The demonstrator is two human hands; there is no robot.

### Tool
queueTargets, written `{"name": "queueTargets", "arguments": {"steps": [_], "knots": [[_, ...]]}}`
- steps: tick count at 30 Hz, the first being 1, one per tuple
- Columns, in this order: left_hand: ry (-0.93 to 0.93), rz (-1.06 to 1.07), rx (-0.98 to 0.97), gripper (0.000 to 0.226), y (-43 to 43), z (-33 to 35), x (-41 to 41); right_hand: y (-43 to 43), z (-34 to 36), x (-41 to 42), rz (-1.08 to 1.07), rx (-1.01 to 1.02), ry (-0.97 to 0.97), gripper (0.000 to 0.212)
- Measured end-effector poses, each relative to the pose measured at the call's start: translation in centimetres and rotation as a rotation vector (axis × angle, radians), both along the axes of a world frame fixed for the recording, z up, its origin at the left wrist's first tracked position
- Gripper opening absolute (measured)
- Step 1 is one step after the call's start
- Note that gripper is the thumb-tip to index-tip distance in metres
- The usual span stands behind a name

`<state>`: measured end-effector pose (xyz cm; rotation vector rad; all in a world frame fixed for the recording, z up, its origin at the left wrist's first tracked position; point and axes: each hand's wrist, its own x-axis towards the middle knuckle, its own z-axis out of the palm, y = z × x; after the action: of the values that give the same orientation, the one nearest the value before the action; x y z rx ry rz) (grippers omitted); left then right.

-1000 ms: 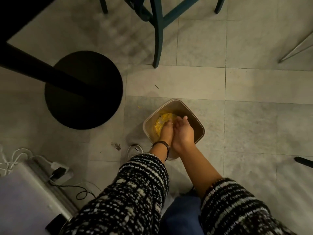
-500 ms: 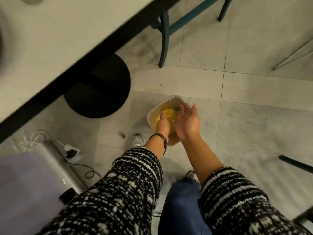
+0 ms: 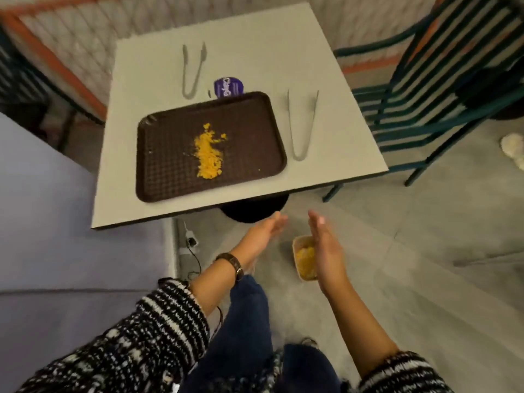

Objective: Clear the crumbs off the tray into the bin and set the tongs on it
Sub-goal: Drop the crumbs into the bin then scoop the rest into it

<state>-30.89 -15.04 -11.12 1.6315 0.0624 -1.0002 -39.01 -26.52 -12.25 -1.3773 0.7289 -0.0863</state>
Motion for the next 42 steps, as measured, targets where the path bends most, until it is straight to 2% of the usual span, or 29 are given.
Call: {"name": "queueTargets", "arguments": {"steps": [3, 5, 9, 11, 14, 16, 20, 24, 28, 33, 37, 42], "knots": [[-0.035, 0.127, -0.056, 0.046, 3.5, 3.0, 2.5, 3.0, 2.4, 3.3, 0.156, -0.102, -0.038, 0.041], [-0.066, 0.219, -0.078, 0.045, 5.7, 3.7, 5.0, 4.5, 2.9, 6.5, 0.254, -0.179, -0.025, 0.045], [-0.095, 0.368, -0.088, 0.044, 10.7, 3.0, 11.1, 6.8, 1.5, 13.6, 0.423, -0.468, 0.028, 0.054], [-0.1, 0.401, -0.089, 0.042, 12.9, 2.1, 14.3, 7.7, 0.3, 16.8, 0.506, -0.583, 0.006, 0.062], [-0.06, 0.459, -0.071, 0.039, 15.1, 1.0, 18.2, 8.3, -1.9, 21.2, 0.649, -0.828, 0.013, 0.092], [-0.056, 0.477, -0.07, 0.038, 16.2, 0.2, 20.2, 8.7, -3.1, 24.0, 0.778, -1.001, 0.062, 0.105], [-0.038, 0.496, -0.037, 0.036, 17.4, -1.1, 23.8, 9.4, -4.7, 28.0, 0.966, -1.197, 0.173, 0.119], [0.041, 0.595, -0.052, 0.032, 17.7, -2.3, 25.9, 9.9, -5.8, 30.0, 1.102, -1.362, 0.105, 0.121], [0.065, 0.635, -0.045, 0.029, 17.7, -3.1, 27.2, 9.7, -6.3, 31.1, 1.258, -1.419, 0.091, 0.114], [0.036, 0.618, -0.022, 0.033, 17.8, -3.6, 28.0, 9.5, -6.6, 33.8, 1.29, -1.45, 0.023, 0.105], [0.073, 0.661, -0.022, 0.033, 17.6, -4.0, 28.6, 9.1, -6.7, 36.6, 1.227, -1.418, 0.024, 0.098], [0.018, 0.662, -0.004, 0.034, 16.5, -4.0, 29.9, 9.3, -6.3, 36.4, 1.232, -1.374, -0.015, 0.104]]}}
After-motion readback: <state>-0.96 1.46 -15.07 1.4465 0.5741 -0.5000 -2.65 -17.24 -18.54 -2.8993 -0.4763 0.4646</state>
